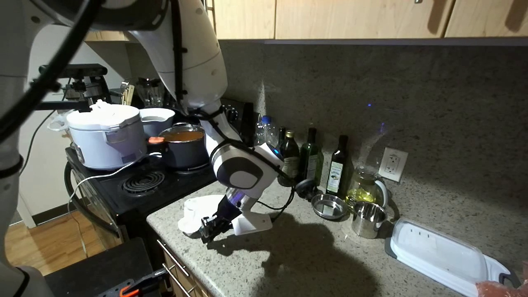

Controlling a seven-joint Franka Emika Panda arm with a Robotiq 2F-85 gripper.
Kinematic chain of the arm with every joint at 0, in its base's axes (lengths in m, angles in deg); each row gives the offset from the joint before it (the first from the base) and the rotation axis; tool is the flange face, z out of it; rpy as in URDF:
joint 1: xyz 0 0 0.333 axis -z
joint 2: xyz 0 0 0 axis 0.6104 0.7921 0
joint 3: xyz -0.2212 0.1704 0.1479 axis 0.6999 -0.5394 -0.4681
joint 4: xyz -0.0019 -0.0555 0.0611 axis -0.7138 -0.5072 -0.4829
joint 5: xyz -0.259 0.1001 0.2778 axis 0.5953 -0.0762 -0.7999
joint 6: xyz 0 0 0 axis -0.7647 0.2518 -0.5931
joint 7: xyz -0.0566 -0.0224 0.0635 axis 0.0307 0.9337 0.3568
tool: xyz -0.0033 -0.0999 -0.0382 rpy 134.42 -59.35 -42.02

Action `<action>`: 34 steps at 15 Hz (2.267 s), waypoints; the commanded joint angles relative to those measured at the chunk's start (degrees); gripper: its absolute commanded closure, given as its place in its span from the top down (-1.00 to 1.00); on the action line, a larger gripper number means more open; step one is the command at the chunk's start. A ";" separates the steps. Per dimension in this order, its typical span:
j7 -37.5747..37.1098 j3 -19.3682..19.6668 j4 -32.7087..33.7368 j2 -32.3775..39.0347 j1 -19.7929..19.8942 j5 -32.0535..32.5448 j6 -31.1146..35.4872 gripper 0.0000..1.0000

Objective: Put the peg on the cloth

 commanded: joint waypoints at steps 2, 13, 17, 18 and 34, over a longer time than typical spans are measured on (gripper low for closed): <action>-0.14 -0.77 2.18 1.16 0.86 -0.28 -1.09 -0.92; -4.15 0.07 6.08 1.81 -0.40 4.25 -9.89 -0.92; -7.09 0.42 8.93 3.51 -1.09 8.13 -14.86 -0.92; -7.88 0.42 9.65 4.05 -1.16 8.88 -15.77 -0.92; -10.40 -0.33 20.04 11.86 -1.95 12.25 -22.87 -0.92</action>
